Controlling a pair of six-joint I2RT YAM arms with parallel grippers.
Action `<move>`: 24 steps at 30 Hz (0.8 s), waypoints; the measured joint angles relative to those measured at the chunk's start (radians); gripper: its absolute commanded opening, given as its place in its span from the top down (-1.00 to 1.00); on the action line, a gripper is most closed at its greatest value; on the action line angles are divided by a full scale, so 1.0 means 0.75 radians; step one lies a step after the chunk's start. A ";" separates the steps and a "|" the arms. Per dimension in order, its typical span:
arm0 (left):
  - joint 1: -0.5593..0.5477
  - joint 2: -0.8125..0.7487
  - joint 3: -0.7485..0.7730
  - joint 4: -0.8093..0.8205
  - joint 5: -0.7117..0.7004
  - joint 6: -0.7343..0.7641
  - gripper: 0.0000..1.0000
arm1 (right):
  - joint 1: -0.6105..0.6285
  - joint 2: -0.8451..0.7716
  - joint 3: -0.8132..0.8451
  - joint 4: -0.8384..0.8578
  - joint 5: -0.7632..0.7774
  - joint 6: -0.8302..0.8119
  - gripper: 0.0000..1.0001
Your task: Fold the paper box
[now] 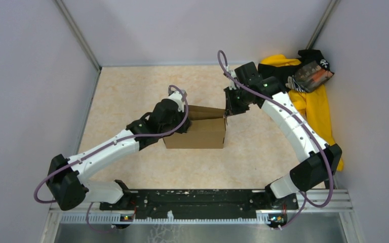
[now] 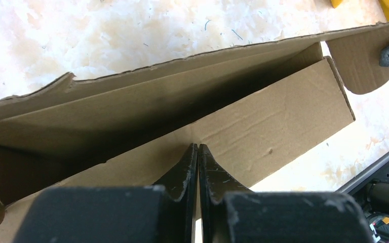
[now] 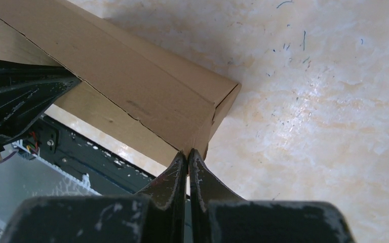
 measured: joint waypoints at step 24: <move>-0.045 -0.004 -0.039 0.061 -0.063 -0.028 0.85 | 0.000 0.026 0.044 -0.074 -0.020 0.126 1.00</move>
